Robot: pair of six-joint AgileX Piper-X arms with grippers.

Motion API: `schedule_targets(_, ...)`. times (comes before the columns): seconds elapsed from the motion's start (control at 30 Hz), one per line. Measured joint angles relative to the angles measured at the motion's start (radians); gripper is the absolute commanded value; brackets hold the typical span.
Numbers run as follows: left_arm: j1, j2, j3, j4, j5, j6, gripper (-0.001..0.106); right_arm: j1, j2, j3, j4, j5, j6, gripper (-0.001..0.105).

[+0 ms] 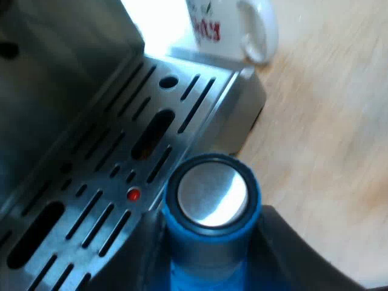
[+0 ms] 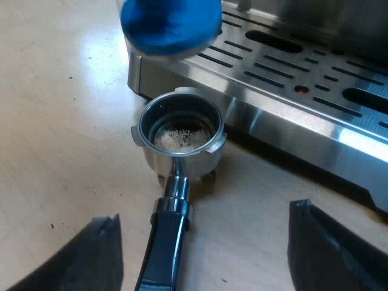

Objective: Grind coffee beans and then tamp

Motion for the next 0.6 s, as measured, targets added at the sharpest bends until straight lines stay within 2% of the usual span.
schedule_targets(0.6,0.0,0.14,-0.001,-0.014,0.0,0.0,0.021,0.0,0.0,0.0,0.0,0.0,0.0,0.06)
